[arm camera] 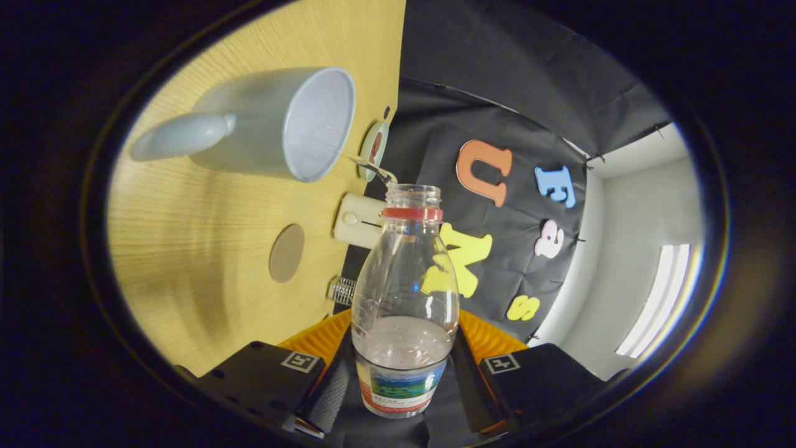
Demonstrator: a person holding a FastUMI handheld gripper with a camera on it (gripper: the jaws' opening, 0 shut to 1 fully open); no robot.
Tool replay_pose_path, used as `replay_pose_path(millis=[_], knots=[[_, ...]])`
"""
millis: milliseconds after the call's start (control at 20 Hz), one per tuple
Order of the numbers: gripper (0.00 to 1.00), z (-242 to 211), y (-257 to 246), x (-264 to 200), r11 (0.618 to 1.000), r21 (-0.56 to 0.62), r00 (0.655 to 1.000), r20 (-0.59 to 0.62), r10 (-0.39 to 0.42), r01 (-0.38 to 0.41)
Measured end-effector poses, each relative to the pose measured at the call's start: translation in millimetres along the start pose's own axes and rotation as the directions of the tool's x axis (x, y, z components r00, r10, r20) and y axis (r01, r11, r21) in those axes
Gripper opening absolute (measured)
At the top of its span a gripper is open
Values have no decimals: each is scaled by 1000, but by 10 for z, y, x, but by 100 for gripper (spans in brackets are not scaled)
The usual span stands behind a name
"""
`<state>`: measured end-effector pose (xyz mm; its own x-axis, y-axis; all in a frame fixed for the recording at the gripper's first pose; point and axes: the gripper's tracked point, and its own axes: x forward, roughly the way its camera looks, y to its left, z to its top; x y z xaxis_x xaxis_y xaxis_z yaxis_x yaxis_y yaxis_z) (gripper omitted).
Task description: Take the bottle from table, then pour the juice into the cup, finally place the bottle on the coaster
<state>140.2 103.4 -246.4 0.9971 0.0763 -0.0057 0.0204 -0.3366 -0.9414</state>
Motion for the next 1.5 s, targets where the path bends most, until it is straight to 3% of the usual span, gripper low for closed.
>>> replay_pose_path(millis=[1500], knots=[[81,-58,-140,-173,989,-139,999,-9,-44,43]])
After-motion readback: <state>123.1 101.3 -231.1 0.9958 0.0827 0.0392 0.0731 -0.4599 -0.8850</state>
